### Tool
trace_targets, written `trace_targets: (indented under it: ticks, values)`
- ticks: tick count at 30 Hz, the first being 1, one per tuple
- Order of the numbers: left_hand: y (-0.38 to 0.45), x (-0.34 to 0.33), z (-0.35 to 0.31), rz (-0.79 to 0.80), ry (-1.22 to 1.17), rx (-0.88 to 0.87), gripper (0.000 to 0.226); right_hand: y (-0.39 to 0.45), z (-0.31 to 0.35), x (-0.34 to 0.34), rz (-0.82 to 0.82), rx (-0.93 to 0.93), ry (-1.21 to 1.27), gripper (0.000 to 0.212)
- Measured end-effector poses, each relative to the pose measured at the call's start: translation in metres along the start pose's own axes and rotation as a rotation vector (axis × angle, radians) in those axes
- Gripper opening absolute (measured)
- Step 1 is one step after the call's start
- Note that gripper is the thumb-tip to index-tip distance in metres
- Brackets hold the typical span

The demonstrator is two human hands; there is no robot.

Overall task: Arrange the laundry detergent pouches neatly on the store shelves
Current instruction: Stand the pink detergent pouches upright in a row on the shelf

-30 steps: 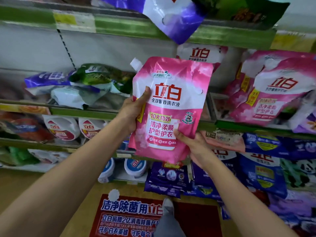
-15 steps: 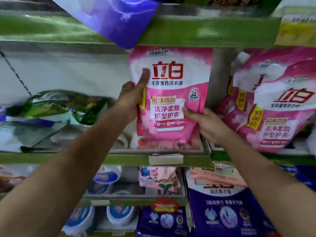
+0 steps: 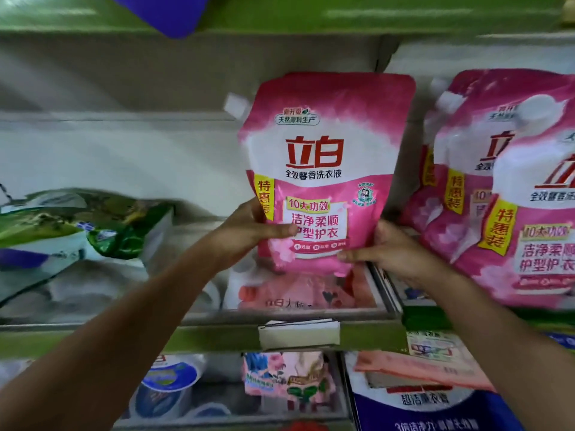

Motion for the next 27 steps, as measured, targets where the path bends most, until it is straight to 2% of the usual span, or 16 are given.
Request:
trace_targets:
  ticks: [3,6,8,14,20,25,27]
  values:
    - [0.011,0.015,-0.005,-0.176,0.013,-0.041,0.043,0.010,0.001,0.006,-0.063,0.022,-0.013,0.050]
    - [0.022,0.025,0.000,-0.256,-0.003,-0.034,0.039,0.018,0.005,0.010,-0.109,0.039,-0.006,0.048]
    - [0.025,0.026,0.002,-0.258,-0.014,-0.025,0.038,0.020,0.006,0.012,-0.118,0.034,-0.005,0.051]
    - [0.018,0.016,0.001,-0.082,0.079,0.035,0.043,0.016,0.003,0.013,-0.127,-0.032,-0.054,0.060]
    - [0.016,0.010,0.000,-0.184,0.017,0.034,0.062,0.008,0.002,0.013,-0.133,-0.073,-0.058,0.060]
    - [-0.002,0.013,-0.005,-0.265,0.063,0.062,0.050,-0.010,0.004,0.018,-0.246,-0.153,-0.009,0.077]
    - [-0.019,0.014,-0.008,-0.299,0.076,0.084,0.055,-0.023,0.012,0.012,-0.305,-0.196,-0.033,0.083]
Point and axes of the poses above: each hand's wrist, its own y-axis towards the middle knuckle, its own x-axis out of the back of the hand, z = x × y, the point moved 10 cm from there along y, towards the middle knuckle, and after that the axes turned 7 degrees about -x, right-handed, at the moved point
